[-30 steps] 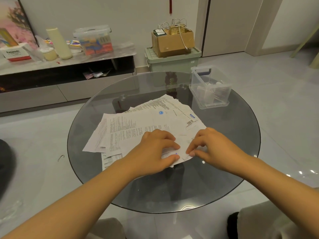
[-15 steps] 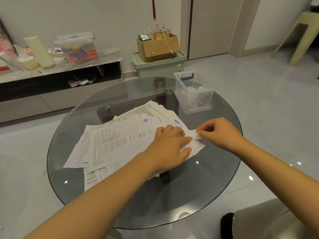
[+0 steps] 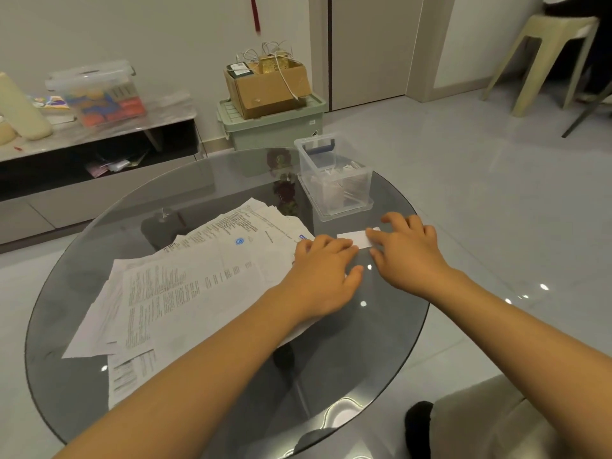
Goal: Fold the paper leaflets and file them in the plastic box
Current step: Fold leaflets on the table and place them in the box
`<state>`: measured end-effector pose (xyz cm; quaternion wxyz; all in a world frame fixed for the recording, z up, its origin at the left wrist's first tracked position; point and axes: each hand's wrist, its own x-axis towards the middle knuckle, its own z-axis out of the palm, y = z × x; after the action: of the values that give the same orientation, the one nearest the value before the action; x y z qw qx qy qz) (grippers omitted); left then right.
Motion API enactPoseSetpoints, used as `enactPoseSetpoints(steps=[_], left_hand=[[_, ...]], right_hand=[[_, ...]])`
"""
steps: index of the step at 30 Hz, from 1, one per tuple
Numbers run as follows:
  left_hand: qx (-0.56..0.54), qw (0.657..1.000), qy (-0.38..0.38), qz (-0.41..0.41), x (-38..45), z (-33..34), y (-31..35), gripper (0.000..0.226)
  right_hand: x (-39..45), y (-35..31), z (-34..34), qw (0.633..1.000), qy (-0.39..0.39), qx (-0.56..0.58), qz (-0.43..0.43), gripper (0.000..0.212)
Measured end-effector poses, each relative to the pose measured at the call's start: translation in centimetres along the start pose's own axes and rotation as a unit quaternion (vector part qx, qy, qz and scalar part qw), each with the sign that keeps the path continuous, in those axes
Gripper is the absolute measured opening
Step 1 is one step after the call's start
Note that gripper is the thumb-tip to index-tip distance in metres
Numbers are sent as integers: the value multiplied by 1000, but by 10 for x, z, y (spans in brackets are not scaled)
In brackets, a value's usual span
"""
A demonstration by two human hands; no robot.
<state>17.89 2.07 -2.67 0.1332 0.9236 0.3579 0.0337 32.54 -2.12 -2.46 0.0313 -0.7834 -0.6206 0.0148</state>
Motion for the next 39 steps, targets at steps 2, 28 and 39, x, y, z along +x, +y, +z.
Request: enactPoseSetpoints(steps=[2, 28, 39], left_hand=[[-25, 999, 26, 4, -2, -1, 1, 46], [55, 987, 57, -141, -129, -24, -55, 42], [-76, 985, 125, -96, -143, -21, -69, 17]], right_hand=[[-2, -3, -3, 999, 21, 25, -4, 42], [-40, -89, 1, 958, 16, 146, -245, 39], [-41, -91, -2, 935, 2, 170, -311, 19]])
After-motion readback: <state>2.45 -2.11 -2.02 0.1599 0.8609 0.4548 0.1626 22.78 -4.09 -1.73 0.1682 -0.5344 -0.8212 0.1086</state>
